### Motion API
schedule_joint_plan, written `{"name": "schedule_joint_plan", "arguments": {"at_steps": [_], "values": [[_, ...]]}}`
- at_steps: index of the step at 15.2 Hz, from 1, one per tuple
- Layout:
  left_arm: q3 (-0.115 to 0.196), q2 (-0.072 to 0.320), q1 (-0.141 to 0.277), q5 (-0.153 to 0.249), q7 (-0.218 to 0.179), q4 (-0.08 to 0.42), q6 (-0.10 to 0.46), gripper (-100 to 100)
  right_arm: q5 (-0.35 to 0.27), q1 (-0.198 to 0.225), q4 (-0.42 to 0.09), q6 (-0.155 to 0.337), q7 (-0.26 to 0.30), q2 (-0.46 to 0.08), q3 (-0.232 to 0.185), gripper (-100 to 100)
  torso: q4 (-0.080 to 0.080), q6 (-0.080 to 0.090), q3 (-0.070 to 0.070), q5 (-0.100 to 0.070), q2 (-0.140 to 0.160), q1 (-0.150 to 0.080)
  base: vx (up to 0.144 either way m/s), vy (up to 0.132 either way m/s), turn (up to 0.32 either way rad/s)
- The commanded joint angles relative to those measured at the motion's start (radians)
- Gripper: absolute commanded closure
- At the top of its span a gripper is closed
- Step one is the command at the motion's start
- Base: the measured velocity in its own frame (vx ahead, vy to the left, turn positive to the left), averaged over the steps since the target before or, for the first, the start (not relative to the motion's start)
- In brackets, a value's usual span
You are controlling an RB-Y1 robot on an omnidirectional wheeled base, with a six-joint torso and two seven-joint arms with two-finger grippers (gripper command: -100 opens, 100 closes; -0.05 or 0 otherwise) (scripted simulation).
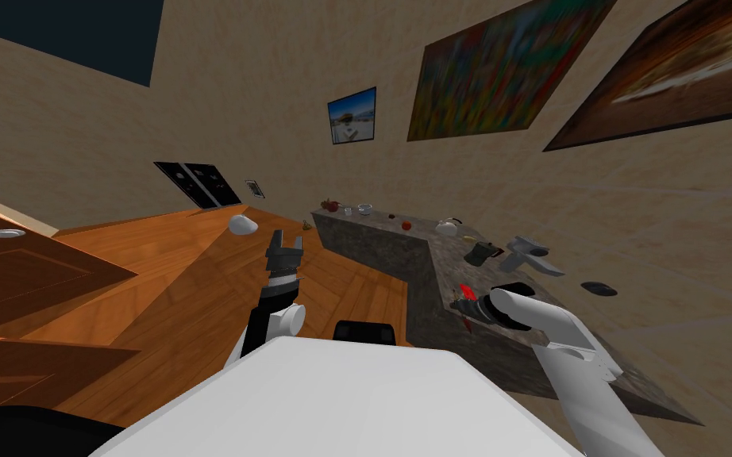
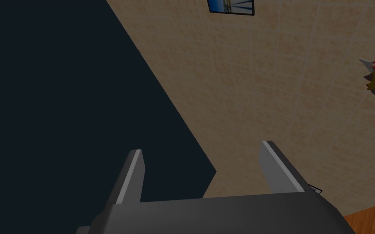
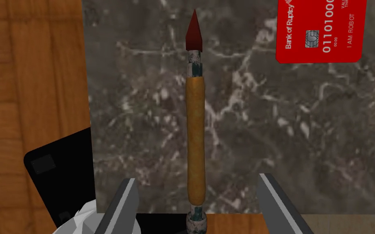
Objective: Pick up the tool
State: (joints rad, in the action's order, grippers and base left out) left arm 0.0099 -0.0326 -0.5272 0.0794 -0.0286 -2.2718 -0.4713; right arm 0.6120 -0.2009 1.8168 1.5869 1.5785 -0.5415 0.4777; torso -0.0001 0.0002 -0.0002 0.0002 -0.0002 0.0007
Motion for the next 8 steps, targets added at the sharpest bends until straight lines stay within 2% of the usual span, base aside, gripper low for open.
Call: {"name": "schedule_joint_plan", "arguments": {"at_steps": [1,4,5,7,8], "values": [[0.0,0.0,0.0,0.0,0.0,0.0,0.0,0,0.0,0.0,0.0,0.0,0.0,0.0,0.0,100,0.0,0.0,0.0,0.0,0.0,0.0,0.0,0.0,0.0],[0.0,0.0,0.0,0.0,0.0,0.0,0.0,0,0.0,0.0,0.0,0.0,0.001,0.0,0.0,100,0.0,0.0,0.0,0.0,0.001,0.0,0.0,0.0,0.0],[0.0,0.0,0.0,0.0,0.0,0.0,0.0,0,0.012,-0.001,0.03,0.032,0.023,-0.014,0.005,100,0.0,0.0,0.0,0.0,0.001,0.0,-0.013,-0.003,0.028],[0.0,0.0,0.0,0.0,0.0,0.0,0.0,0,0.02,-0.003,0.055,0.054,0.04,-0.022,0.008,100,0.001,-0.001,0.001,0.0,0.002,0.0,-0.026,-0.013,0.038],[0.0,0.0,0.0,0.0,0.0,0.0,0.0,0,0.014,-0.001,0.037,0.035,0.026,-0.016,0.006,100,0.001,-0.001,0.002,0.0,0.002,-0.001,-0.015,-0.01,0.015]]}}
